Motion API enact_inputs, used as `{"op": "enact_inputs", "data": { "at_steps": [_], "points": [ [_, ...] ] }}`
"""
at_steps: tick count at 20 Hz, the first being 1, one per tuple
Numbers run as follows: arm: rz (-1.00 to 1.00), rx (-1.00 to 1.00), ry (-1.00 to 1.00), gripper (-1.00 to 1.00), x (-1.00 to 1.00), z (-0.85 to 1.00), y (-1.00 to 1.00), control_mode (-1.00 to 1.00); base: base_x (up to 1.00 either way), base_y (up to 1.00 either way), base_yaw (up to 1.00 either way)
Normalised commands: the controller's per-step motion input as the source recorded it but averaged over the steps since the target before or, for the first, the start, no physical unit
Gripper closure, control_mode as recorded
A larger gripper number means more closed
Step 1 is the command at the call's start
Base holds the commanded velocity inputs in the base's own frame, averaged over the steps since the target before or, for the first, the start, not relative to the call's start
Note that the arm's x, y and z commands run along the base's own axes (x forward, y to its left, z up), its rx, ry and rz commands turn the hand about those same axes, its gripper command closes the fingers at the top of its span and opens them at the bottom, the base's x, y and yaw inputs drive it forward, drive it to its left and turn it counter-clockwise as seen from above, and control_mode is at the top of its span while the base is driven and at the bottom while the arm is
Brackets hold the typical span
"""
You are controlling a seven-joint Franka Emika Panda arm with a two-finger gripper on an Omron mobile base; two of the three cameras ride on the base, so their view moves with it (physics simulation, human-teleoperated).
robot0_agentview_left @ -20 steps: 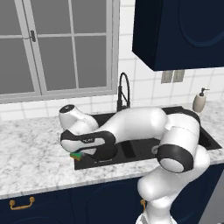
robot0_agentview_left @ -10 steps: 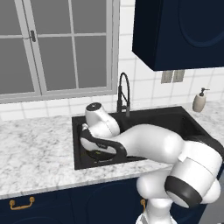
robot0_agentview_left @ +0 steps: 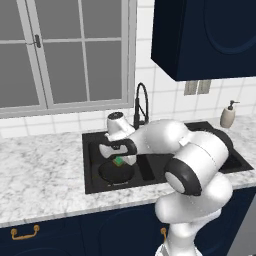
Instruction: Pick the pan and sponge and place them into the sink. Then turn on the water.
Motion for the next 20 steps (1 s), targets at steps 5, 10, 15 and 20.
{"op": "enact_inputs", "data": {
  "at_steps": [5,10,15,20],
  "points": [
    [-0.09,-0.12,0.03,1.00,0.55,-0.56,-0.02,-1.00,0.00,0.00,0.00],
    [-0.07,-0.08,0.00,1.00,0.35,-0.59,0.00,-1.00,0.00,0.00,0.00],
    [-0.01,-0.01,0.00,1.00,0.20,-0.60,-0.12,-1.00,0.00,0.00,0.00],
    [0.00,0.00,0.00,1.00,0.01,-0.60,-0.33,-1.00,0.00,0.00,0.00]
  ]
}}
